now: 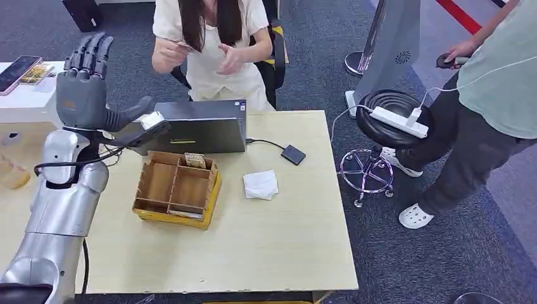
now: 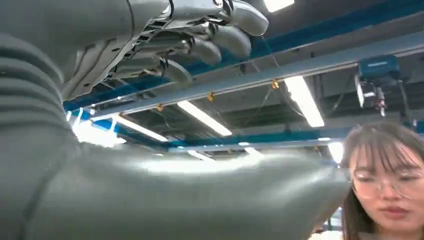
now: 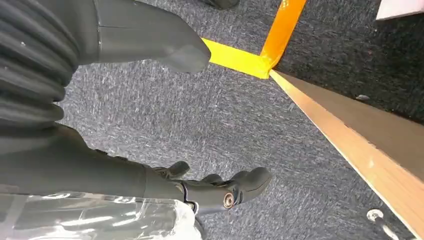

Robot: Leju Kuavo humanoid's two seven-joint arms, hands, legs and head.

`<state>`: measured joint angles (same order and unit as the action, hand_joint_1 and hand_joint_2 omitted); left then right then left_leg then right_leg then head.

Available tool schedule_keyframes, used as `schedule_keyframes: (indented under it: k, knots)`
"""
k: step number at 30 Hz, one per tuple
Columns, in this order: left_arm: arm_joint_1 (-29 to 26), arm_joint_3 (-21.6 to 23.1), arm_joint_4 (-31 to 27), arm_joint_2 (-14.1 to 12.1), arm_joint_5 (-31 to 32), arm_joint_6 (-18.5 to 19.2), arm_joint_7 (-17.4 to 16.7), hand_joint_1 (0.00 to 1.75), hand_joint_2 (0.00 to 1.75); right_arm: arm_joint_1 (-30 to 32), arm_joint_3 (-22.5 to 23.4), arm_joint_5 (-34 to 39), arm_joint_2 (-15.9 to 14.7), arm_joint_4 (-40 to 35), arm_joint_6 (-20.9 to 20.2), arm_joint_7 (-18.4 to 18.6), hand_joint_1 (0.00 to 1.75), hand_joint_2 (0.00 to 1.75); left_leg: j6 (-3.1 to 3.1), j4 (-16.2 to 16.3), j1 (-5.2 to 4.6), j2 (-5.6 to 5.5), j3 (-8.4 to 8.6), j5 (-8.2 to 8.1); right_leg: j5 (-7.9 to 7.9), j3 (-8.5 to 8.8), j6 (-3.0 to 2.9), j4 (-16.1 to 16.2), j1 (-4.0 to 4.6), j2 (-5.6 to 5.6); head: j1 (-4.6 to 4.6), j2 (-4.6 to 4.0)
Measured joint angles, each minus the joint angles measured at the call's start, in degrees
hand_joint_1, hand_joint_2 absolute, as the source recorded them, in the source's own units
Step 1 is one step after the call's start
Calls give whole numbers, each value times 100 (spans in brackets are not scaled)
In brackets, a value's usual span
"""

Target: Pass the card to the sensor for recognition and then transmit it.

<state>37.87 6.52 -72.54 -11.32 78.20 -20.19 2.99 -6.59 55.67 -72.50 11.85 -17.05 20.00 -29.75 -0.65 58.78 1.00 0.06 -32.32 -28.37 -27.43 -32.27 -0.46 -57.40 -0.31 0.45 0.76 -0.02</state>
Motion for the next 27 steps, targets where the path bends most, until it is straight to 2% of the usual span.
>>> schedule_keyframes:
  k: [9,14,15,20,27]
  knots:
    - [0,-68,92,-68,39,-44,-7,0,0,1,-26,20,0,17,26,0,0,175,0,0,-1,0,-1,0,0,1,0,0,-1,0,2,0]
    - [43,-110,263,-210,357,-182,-190,0,0,3,-37,98,0,17,59,0,0,175,0,0,0,2,0,0,0,0,0,0,0,2,0,0]
    - [66,-127,328,-252,444,-219,-243,0,175,3,-42,112,0,17,61,0,0,175,0,0,0,2,0,0,0,0,0,-1,0,2,2,0]
    - [199,-322,928,-693,793,-500,-515,0,175,20,-90,225,0,26,87,-9,0,175,-1,-1,3,15,4,0,-1,-3,-1,-9,3,15,2,0]
    - [93,-829,1688,-1502,1095,-763,-999,0,175,103,-92,400,0,44,171,-81,0,175,-3,-5,9,27,1,-1,-4,-7,-4,-13,9,27,4,0]
